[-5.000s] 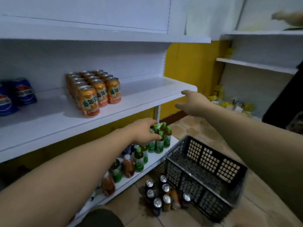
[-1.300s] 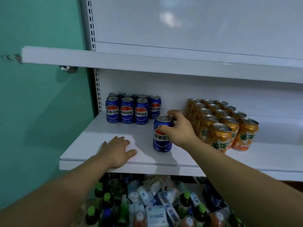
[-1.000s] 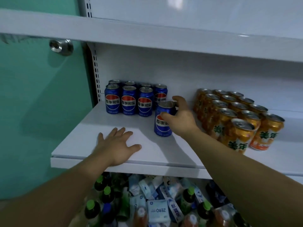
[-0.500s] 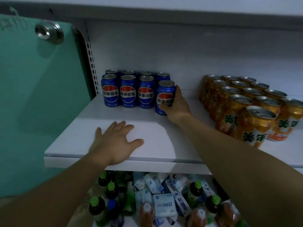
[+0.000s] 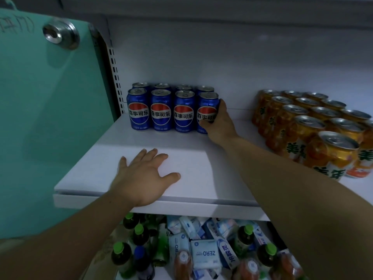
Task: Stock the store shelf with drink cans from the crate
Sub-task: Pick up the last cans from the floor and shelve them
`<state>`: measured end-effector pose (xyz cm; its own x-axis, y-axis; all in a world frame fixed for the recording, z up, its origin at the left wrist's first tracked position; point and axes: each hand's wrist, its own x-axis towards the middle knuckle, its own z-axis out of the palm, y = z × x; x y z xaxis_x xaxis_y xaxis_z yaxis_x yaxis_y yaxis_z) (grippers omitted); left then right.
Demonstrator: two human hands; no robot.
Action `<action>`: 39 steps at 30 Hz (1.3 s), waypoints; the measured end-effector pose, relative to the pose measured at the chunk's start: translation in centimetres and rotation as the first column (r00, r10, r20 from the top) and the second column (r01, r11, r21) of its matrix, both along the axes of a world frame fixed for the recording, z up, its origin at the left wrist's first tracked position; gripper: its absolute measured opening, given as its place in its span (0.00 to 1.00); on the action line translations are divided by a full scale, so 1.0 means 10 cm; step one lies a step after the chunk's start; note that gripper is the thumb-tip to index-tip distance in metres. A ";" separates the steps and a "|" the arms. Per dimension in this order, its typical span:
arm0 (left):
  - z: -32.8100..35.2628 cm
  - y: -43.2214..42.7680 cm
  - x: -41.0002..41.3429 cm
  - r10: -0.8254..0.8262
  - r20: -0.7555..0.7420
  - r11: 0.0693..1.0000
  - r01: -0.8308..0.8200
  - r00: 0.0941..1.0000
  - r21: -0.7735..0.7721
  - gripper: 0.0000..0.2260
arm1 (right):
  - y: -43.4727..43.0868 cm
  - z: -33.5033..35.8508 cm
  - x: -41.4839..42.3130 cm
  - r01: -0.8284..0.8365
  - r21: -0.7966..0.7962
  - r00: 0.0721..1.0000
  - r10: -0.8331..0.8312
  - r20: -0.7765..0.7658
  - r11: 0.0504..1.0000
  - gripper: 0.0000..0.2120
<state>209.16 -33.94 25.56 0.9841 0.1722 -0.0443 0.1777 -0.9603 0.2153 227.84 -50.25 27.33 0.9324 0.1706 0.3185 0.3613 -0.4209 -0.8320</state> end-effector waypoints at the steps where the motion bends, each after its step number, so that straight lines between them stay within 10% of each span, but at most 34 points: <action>1: 0.00 0.00 0.00 0.001 0.001 1.000 -0.001 1.000 0.000 0.33 | 0.00 -0.01 0.00 0.001 -0.012 1.000 -0.001 -0.015 1.000 0.36; 7: 0.03 -0.01 0.00 -0.005 -0.002 1.000 0.005 1.000 0.002 0.33 | -0.10 0.09 -0.26 0.063 -0.172 0.979 -0.094 -0.180 0.983 0.47; 19: 0.61 -0.89 -0.41 -0.248 0.042 0.953 0.251 0.968 -0.170 0.34 | -1.15 1.11 -1.74 0.153 -0.631 0.988 -0.121 0.095 0.761 0.33; 24: 0.85 -1.85 -0.72 -0.473 0.103 0.864 0.483 0.875 -0.142 0.32 | -2.01 1.29 -2.44 0.308 -0.656 0.951 -0.247 0.186 0.690 0.30; 39: -0.37 -4.35 -1.32 -0.848 -0.194 0.529 0.808 0.493 -0.258 0.35 | -4.65 -0.07 -3.98 0.458 -0.693 0.614 -0.762 -0.207 0.557 0.34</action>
